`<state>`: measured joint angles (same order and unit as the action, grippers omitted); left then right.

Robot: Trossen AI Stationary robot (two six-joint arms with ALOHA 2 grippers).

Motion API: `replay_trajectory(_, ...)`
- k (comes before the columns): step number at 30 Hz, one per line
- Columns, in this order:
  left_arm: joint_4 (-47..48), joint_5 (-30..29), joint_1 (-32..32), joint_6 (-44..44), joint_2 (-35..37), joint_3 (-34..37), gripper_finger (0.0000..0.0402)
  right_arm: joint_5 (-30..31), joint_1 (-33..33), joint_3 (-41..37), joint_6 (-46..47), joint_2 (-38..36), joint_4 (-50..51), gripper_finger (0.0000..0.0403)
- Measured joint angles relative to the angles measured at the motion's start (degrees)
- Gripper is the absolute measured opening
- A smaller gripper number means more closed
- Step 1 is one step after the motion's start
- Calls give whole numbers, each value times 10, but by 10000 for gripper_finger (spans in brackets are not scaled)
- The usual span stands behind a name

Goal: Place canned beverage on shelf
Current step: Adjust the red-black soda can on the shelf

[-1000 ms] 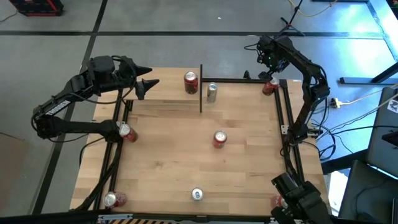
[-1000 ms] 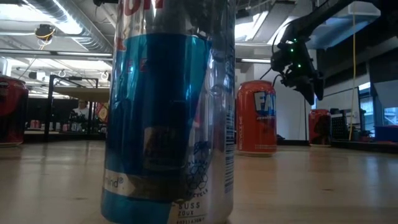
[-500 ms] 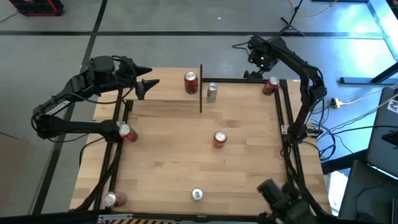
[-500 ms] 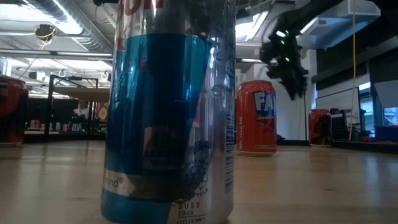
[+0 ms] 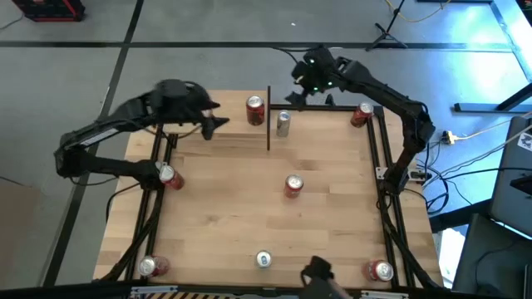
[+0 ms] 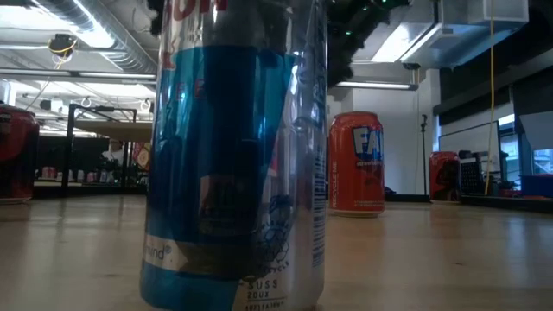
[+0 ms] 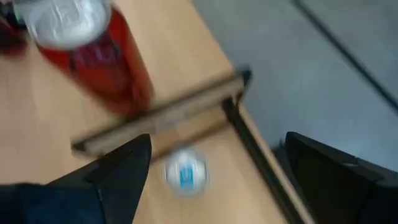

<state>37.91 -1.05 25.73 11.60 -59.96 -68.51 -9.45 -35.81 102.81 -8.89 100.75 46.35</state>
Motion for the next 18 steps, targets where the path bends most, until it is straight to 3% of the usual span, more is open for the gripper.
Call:
replay_trajectory(10,-67,14,0,3,-117,39,322,15,11,-43,29,43,-191,356)
replay_trajectory(18,-114,-60,7,31,-178,40,322,13,13,-44,28,73,-242,356)
